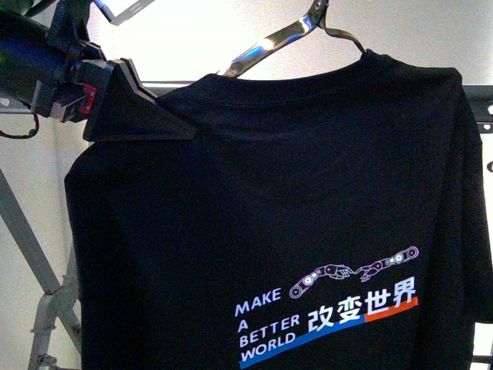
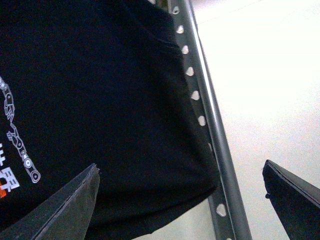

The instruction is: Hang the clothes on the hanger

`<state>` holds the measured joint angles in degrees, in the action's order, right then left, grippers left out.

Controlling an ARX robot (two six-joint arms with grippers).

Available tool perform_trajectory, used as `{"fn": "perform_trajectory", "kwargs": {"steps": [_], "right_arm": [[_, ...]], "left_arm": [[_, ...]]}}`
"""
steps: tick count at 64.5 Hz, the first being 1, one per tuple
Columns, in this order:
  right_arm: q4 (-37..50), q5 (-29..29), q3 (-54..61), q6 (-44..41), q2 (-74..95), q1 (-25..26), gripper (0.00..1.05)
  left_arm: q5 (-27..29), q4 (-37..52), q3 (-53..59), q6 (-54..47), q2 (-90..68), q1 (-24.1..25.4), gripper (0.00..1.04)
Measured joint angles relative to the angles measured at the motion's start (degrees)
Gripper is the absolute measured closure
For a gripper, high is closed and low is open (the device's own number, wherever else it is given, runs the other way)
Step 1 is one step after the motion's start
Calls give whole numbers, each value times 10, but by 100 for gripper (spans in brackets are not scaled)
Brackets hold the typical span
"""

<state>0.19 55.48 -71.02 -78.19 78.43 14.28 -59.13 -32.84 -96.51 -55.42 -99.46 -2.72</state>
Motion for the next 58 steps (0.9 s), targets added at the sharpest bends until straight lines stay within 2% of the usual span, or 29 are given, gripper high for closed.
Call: {"fn": "perform_trajectory", "kwargs": {"steps": [6,15,30,37,42,44,58], "right_arm": [[-59,-21,-34,-55,18,-20,7],[-90,-56,-75,-96,44,-57,7],[-100,-98,-134,-105,80,-105,7],[-130,-114,-164,-105,101,-120,7],[-184,-130,-198,-109,124,-130,7],[-199,-136,-206,-111,130,-133,9],[-269,-169,-248,-136,153,-137,40]], "left_arm": [[0,0,0,0,0,0,100],[0,0,0,0,0,0,100],[0,0,0,0,0,0,100],[0,0,0,0,0,0,100],[0,0,0,0,0,0,100],[0,0,0,0,0,0,100],[0,0,1,0,0,0,100]]}}
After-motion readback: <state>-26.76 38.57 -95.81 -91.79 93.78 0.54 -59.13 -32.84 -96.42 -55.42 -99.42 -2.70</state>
